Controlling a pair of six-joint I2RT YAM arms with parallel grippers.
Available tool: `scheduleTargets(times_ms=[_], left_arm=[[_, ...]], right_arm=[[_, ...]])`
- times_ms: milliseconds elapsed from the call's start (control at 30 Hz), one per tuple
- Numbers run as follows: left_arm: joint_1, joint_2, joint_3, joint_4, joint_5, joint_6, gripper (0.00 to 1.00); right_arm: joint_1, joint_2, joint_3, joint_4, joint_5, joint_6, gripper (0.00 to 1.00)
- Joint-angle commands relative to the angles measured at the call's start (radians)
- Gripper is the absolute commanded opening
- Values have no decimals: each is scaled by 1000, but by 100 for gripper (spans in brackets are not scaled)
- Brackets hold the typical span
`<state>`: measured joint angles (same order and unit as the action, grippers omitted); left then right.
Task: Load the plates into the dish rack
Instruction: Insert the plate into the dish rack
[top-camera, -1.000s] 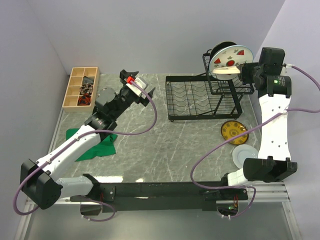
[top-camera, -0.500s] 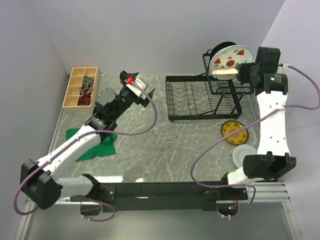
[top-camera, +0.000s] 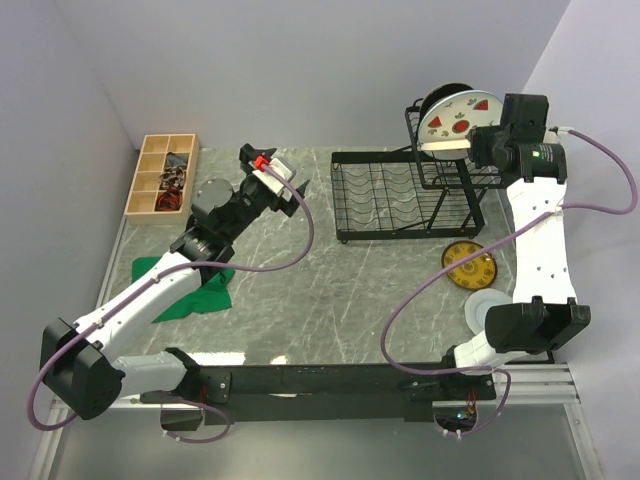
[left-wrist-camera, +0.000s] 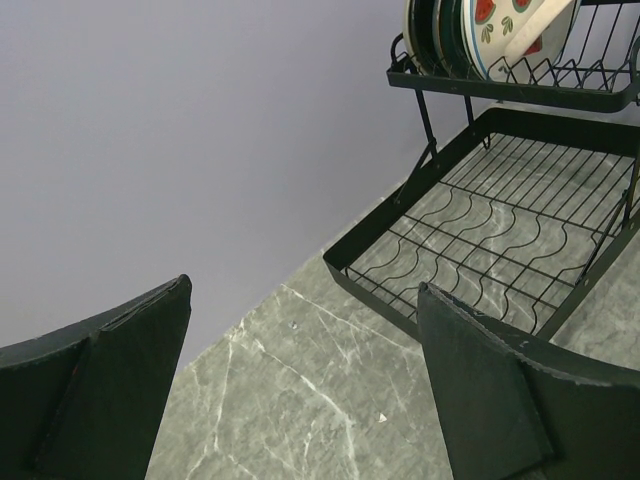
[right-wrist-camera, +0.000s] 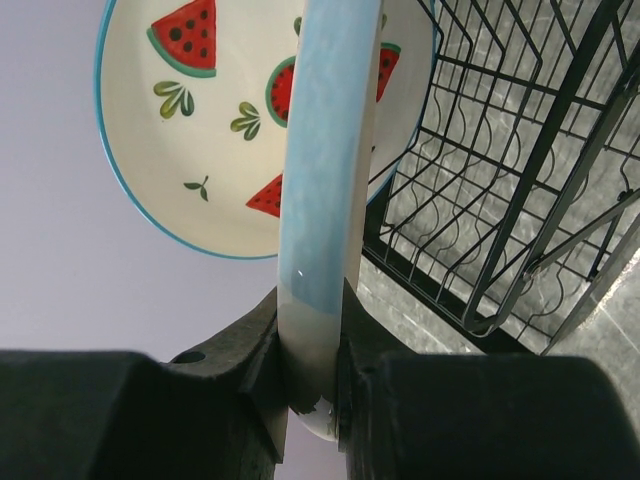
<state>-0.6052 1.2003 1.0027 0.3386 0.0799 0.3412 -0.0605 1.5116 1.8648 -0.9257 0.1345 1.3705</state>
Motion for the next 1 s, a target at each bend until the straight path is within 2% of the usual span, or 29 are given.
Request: scheduleTargets(times_ms=[0, 967], left_arm=[[2, -25, -1, 43, -11, -25, 99], [2, -10, 33, -1, -17, -28, 99]], right_arm=[[13, -24, 70, 145, 51, 30, 0], [33, -41, 16, 87, 109, 82, 0]])
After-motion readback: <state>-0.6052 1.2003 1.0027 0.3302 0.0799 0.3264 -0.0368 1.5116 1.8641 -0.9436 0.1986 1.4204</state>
